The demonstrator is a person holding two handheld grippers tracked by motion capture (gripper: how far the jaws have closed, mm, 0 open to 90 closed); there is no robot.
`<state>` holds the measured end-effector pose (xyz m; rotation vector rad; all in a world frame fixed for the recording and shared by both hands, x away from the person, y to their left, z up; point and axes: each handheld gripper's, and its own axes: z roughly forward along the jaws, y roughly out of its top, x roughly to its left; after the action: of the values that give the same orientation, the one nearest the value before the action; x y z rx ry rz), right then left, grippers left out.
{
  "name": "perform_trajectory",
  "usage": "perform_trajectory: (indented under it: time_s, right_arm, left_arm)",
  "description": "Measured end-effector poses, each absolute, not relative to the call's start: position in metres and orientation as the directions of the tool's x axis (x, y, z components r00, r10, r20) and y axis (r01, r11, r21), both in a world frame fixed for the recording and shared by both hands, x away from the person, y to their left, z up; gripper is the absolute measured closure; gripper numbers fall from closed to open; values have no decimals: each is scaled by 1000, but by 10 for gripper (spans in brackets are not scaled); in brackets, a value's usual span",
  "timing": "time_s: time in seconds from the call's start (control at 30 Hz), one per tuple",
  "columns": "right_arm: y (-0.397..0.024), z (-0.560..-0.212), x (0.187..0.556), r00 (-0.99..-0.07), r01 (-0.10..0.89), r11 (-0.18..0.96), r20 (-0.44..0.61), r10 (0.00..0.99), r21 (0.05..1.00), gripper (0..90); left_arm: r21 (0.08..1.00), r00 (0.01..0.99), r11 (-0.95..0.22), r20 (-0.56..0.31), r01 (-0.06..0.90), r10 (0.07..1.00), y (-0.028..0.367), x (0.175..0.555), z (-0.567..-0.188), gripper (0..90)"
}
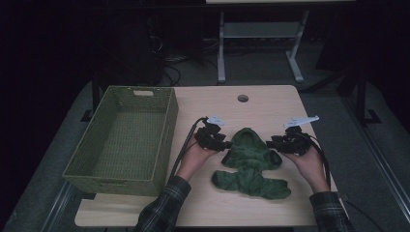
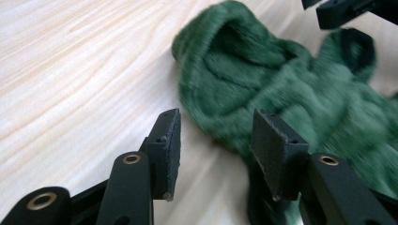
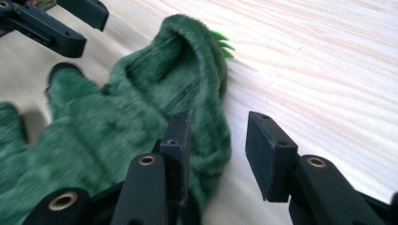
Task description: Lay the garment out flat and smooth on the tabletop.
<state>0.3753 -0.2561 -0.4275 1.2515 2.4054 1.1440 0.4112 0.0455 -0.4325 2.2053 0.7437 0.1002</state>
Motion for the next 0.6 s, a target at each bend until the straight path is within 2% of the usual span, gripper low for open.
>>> perform_trajectory:
  time_s: [0.37,0.6]
  right_arm:
    - [-243,-455,395,-631,656,400,175,756,640,631]
    - [-244,-464,392,-653,650,431,170,738,626,766]
  left_arm:
    - [650,811,-539,-217,536,544,27,427,-456,522]
    - [630,822,-570,-210,527,529,23,425,-459,637]
